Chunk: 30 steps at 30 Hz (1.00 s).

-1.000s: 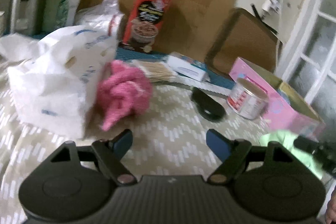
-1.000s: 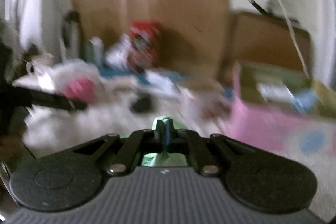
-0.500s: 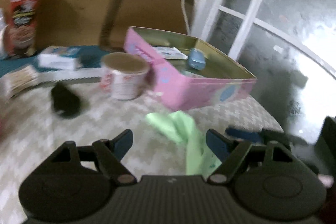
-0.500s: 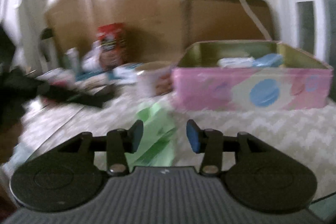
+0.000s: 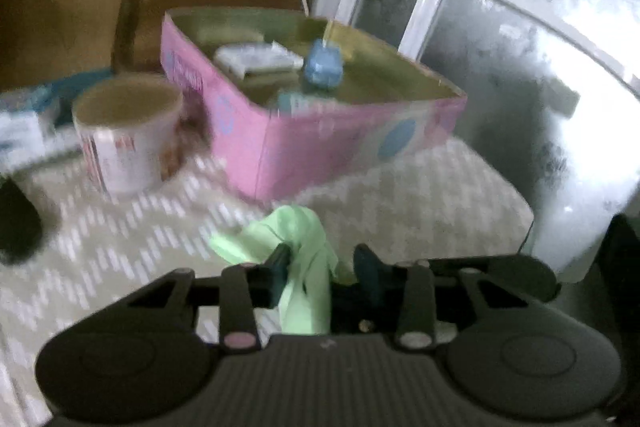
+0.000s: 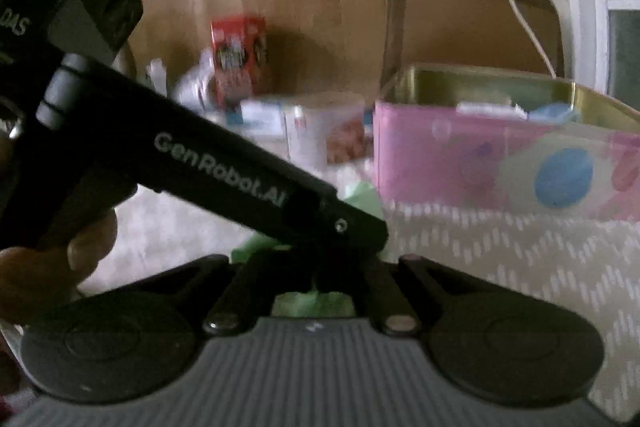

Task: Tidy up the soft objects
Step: 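Carry the green cloth into the pink tin and release it, then reach the right gripper toward the black case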

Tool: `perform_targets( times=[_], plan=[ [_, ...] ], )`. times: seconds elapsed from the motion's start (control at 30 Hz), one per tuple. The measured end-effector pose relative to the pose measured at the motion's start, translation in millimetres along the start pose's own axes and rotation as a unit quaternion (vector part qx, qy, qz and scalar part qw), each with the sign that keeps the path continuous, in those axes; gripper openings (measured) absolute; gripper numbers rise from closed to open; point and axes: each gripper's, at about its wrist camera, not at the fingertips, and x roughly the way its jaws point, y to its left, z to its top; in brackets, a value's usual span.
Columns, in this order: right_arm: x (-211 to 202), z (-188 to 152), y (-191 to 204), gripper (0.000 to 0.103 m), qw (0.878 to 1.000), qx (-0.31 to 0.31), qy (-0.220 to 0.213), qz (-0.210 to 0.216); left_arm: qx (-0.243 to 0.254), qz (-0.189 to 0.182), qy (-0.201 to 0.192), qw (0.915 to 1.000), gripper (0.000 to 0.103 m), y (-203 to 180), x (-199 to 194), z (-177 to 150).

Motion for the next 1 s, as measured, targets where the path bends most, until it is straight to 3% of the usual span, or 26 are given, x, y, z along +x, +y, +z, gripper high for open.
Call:
perform_targets(
  times=[0.17, 0.27, 0.37, 0.4, 0.47, 0.5, 0.63, 0.8, 0.9, 1.0],
  plan=[
    [-27.4, 17.8, -0.6, 0.004, 0.996, 0.005, -0.084, -0.001, 0.033, -0.025, -0.067, 0.9969, 0.037, -19.2, -30.7, 28.4],
    [-41.1, 34.2, -10.1, 0.004, 0.991, 0.010, -0.134, -0.015, 0.062, -0.017, -0.097, 0.9933, 0.041, -31.3, -27.1, 49.5],
    [-35.4, 50.5, -22.3, 0.005, 0.987, 0.003, -0.157, -0.041, 0.070, 0.000, -0.105, 0.9920, 0.060, -34.4, -5.6, 74.2],
    [-28.6, 57.4, -30.6, 0.007, 0.986, 0.009, -0.161, -0.047, 0.067, 0.015, -0.103, 0.9924, 0.074, -32.0, 5.5, 82.4],
    [-9.4, 66.5, -46.9, 0.024, 0.986, 0.026, -0.151, -0.067, 0.060, 0.056, -0.100, 0.9917, 0.081, -27.8, 22.0, 91.0],
    [2.6, 68.1, -53.2, 0.040, 0.986, 0.030, -0.144, -0.083, 0.057, 0.072, -0.097, 0.9911, 0.081, -25.3, 26.9, 92.6],
    [30.0, 67.9, -75.4, 0.044, 0.984, 0.047, -0.107, -0.135, 0.038, 0.053, -0.120, 0.9906, 0.084, -12.0, 1.6, 80.8],
    [0.5, 50.4, -73.4, 0.043, 0.978, 0.068, -0.141, -0.135, 0.015, 0.054, -0.159, 0.9856, 0.086, 9.9, -50.1, 51.4],
    [-13.8, 44.3, -64.6, 0.044, 0.975, 0.078, -0.155, -0.136, -0.011, 0.071, -0.163, 0.9840, 0.086, 31.4, -76.3, 24.7],
    [-15.3, 47.2, -57.3, 0.043, 0.978, 0.080, -0.158, -0.108, -0.035, 0.128, -0.152, 0.9795, 0.086, 59.5, -98.1, -9.9]
  ],
)
